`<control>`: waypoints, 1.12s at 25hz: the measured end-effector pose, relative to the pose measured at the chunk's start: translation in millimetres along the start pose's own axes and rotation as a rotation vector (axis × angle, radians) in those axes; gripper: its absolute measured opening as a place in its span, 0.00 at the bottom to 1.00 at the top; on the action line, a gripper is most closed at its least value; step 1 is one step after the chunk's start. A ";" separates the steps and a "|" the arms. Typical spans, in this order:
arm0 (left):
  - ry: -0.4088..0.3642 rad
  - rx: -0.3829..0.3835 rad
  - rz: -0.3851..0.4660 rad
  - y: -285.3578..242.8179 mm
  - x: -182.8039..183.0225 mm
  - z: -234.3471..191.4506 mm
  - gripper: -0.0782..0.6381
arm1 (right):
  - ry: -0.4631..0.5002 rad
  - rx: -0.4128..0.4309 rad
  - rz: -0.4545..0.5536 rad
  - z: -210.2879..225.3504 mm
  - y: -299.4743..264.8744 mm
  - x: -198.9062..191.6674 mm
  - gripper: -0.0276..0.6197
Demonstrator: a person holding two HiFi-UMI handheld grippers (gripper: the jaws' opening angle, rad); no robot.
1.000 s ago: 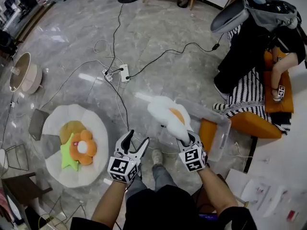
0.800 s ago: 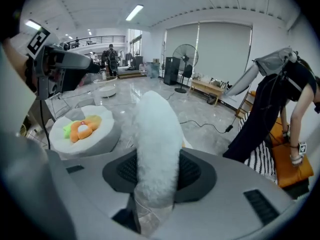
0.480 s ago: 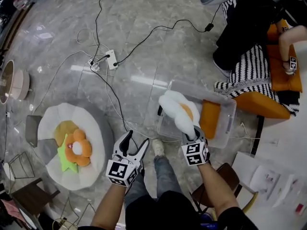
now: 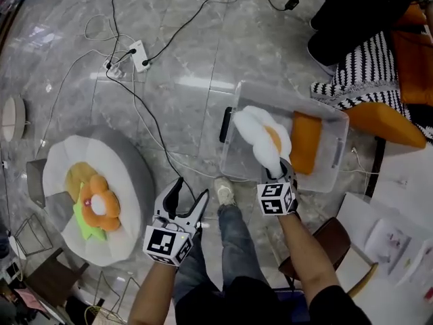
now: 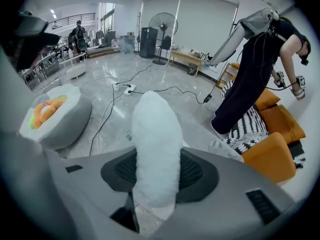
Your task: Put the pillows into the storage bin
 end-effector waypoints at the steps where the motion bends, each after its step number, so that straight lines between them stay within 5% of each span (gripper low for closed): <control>1: 0.005 -0.001 -0.004 -1.7 -4.8 -0.6 0.53 | 0.005 -0.007 -0.007 0.8 -8.6 -3.0 0.35; 10: 0.047 0.034 -0.042 6.9 -35.0 -10.4 0.52 | -0.002 -0.027 -0.076 -2.9 -39.3 -18.2 0.44; 28: 0.086 0.102 0.040 42.1 -34.2 -30.8 0.52 | 0.049 0.008 0.014 -34.5 -8.3 12.3 0.43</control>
Point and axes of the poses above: the fingertips, and each gripper's own axes: y backward along the fingers, z to its right, x out of its top, the point moved 6 cm from there along y, backward along the fingers, and after that the axes turned 8 degrees about -x, right-handed, at the moved point
